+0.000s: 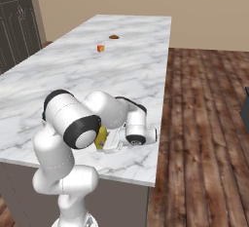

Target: Move the mayonnaise and mustard from the cabinet to the dining counter.

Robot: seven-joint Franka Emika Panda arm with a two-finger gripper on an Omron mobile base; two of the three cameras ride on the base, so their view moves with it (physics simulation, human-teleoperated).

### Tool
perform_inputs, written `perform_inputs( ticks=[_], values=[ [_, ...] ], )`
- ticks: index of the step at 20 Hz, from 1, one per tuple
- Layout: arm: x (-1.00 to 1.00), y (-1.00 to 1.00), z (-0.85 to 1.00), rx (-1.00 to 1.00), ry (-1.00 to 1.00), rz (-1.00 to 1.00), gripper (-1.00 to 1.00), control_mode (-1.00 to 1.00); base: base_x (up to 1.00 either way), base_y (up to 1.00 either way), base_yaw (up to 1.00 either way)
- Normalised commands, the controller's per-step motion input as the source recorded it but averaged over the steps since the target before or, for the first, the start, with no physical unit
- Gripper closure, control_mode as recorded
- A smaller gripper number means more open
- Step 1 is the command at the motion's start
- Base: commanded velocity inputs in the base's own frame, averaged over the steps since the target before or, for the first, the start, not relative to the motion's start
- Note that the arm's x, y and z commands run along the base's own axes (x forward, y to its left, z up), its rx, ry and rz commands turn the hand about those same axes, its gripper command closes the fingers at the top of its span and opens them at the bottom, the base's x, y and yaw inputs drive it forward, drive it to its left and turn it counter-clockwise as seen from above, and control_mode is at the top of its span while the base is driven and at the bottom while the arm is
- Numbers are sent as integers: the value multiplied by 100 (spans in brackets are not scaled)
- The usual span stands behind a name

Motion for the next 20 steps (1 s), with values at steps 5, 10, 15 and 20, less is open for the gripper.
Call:
perform_inputs(
  ticks=[5,10,15,20],
  values=[
    [0,0,-25,0,0,0,100,-100,0,0,0],
    [-1,0,-12,0,0,0,100,-100,0,0,0],
    [-1,2,-6,0,0,0,-100,-100,0,0,0],
    [-7,0,-1,0,0,0,-100,-100,0,0,0]
  ],
)
